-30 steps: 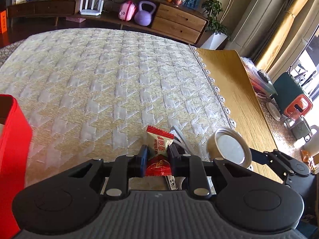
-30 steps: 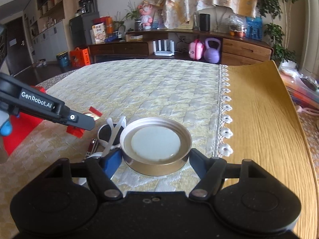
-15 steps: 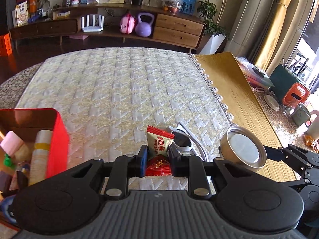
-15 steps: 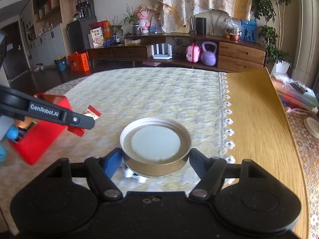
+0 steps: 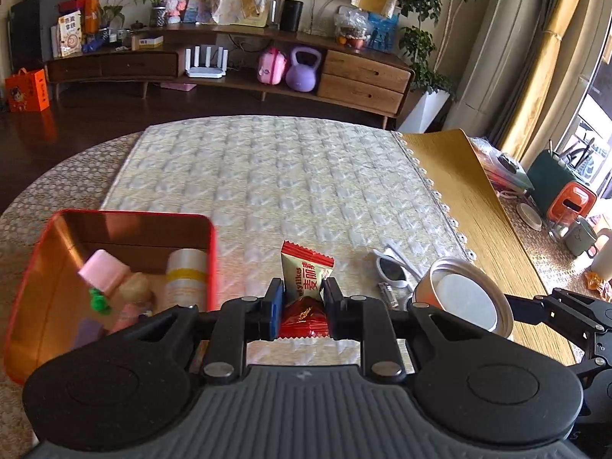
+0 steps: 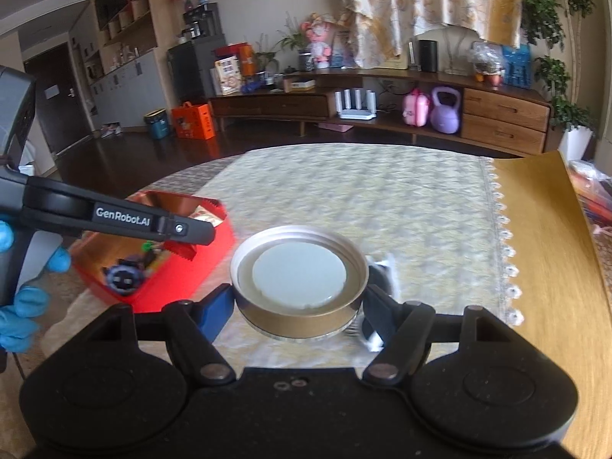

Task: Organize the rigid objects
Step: 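Carry the candy packet toward the tin with the left tool while the right tool opens at the lid, then lower the red candy packet and metal lid into the tin, opening both tools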

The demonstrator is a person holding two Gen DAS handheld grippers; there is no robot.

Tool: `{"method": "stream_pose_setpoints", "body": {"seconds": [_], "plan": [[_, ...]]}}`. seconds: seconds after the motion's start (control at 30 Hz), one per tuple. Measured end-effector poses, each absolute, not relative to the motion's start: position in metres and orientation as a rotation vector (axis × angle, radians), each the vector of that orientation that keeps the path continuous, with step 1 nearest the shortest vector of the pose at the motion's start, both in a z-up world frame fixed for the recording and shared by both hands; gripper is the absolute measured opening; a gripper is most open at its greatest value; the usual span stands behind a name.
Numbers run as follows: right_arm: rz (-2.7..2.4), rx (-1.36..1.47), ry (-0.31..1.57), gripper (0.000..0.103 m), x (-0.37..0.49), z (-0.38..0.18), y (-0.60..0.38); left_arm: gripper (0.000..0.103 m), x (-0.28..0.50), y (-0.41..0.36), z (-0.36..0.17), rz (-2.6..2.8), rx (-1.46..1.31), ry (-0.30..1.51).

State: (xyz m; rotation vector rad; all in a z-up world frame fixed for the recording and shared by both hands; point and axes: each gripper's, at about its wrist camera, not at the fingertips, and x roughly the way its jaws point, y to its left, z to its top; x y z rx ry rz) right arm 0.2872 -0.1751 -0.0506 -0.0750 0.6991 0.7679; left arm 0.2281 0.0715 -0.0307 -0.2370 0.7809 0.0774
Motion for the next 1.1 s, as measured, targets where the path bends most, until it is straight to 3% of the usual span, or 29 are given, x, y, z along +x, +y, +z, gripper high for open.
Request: {"method": "stream_pose_setpoints", "body": {"seconds": [1.1], "plan": [[0.924,-0.286,0.674,0.073,0.274,-0.055,-0.007,0.022,0.218,0.226,-0.056,0.272,-0.244,0.820]]}}
